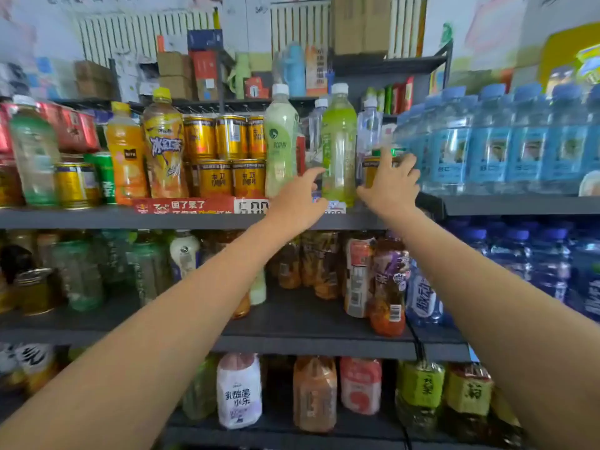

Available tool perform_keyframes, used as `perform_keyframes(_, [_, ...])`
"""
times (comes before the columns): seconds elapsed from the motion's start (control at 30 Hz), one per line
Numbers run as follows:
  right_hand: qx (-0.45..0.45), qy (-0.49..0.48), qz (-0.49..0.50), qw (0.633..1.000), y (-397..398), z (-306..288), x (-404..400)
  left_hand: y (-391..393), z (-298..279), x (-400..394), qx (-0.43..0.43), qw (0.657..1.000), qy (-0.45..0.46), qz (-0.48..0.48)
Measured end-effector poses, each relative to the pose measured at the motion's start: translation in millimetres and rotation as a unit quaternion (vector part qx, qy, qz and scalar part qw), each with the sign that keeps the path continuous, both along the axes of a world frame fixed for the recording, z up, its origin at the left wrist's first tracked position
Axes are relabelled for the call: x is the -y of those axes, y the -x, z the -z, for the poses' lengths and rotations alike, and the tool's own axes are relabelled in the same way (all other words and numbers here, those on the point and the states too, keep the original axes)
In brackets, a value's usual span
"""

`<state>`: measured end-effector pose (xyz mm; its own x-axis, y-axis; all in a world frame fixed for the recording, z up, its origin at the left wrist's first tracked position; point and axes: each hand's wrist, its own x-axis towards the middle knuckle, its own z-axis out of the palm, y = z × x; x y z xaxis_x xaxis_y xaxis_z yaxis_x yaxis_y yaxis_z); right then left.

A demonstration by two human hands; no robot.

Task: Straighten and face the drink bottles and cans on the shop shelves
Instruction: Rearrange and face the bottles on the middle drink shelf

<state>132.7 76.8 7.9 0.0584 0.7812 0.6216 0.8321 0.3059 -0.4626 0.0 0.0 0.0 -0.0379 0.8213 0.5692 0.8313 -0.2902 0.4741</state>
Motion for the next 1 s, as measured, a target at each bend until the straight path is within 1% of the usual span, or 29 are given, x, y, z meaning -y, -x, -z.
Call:
perform_keyframes(0.1, [-0.028,0.018,0.016,0.999,5,-2,-8,5,-1,-13,-0.017,1.0,0.01,0.006])
perform_keyframes(0.17, [-0.046,0.015,0.014,0.999,8,-6,-15,8,-5,-21,0.0,1.0,0.009,0.012])
perform_keyframes(0.27, [-0.102,0.017,0.003,0.995,11,-12,-19,12,-7,-31,-0.001,1.0,-0.018,0.026])
perform_keyframes(0.3, [-0.11,0.007,0.015,0.994,12,-12,-17,13,-8,-32,-0.005,0.999,-0.028,0.033])
perform_keyframes(0.33, [-0.099,-0.025,0.037,0.994,14,-12,-13,14,-9,-34,-0.006,0.998,-0.038,0.043])
perform_keyframes(0.4, [-0.073,-0.134,0.057,0.987,22,-11,1,18,-11,-35,0.0,0.996,-0.06,0.069])
perform_keyframes(0.47, [-0.096,-0.232,0.003,0.968,37,-17,19,26,-14,-34,0.005,0.992,-0.081,0.095])
perform_keyframes(0.53, [-0.123,-0.298,-0.075,0.944,62,-32,34,37,-20,-29,0.024,0.985,-0.124,0.117])
perform_keyframes(0.6, [-0.141,-0.32,-0.139,0.926,95,-49,46,56,-27,-24,0.094,0.972,-0.18,0.117])
perform_keyframes(0.67, [-0.168,-0.31,-0.191,0.916,133,-62,54,86,-36,-18,0.144,0.964,-0.213,0.069])
perform_keyframes(0.77, [-0.208,-0.253,-0.249,0.911,188,-73,57,141,-47,-7,0.156,0.962,-0.221,0.043])
perform_keyframes(0.9, [-0.232,-0.179,-0.281,0.914,238,-80,47,205,-53,4,0.086,0.985,-0.151,-0.004])
perform_keyframes(1.0, [-0.243,-0.136,-0.28,0.919,257,-82,35,232,-48,7,0.025,0.989,-0.135,-0.049])
